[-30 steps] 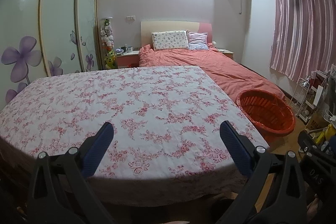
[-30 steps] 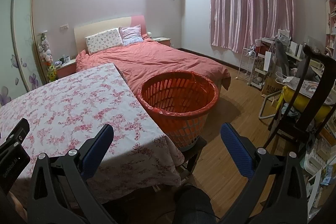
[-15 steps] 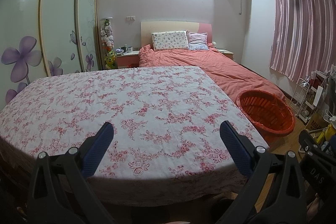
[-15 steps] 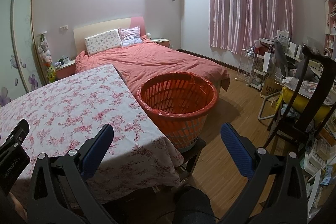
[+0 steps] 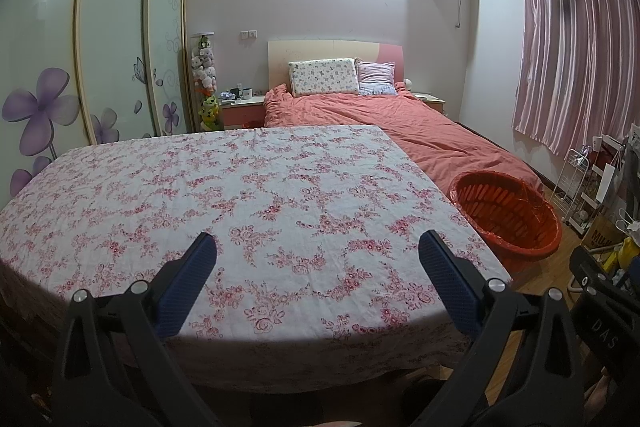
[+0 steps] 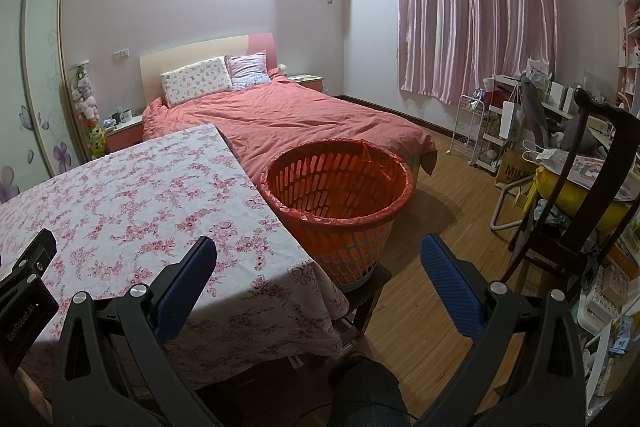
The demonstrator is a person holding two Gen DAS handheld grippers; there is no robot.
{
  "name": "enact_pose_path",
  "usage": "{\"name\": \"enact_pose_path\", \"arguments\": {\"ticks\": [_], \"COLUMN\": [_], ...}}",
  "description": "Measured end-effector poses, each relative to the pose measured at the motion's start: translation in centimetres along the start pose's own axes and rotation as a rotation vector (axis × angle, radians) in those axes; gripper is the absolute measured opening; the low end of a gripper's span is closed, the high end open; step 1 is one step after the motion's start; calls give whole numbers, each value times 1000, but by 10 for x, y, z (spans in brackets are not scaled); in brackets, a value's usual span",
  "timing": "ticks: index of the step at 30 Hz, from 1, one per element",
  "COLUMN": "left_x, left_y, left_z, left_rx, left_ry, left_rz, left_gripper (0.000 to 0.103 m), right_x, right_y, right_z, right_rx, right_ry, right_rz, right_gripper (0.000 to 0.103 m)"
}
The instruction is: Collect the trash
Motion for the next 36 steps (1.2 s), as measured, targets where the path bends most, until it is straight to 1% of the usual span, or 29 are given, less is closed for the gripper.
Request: {"name": "enact_pose_path", "arguments": {"ticks": [36], "left_x": [0], "left_y": [0], "left_z": [1], "left_rx": [-1], "left_ry": [-3], "left_rz": [1], "left_gripper": [99], "right_x": [0], "right_y": [-1], "right_z": [3], "right_rx": [-2], "right_ry": [2], "right_rz": [0], "right_gripper": [101]}}
Point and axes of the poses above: each gripper's, at about its wrist camera, not at the fingertips, and x roughly the way its jaws point, y to its right, z to its underside, the point moved 8 cm from there along x, roughly the way its jaws point, and after that the axes turned 1 degree about y, right-handed, at the moved point
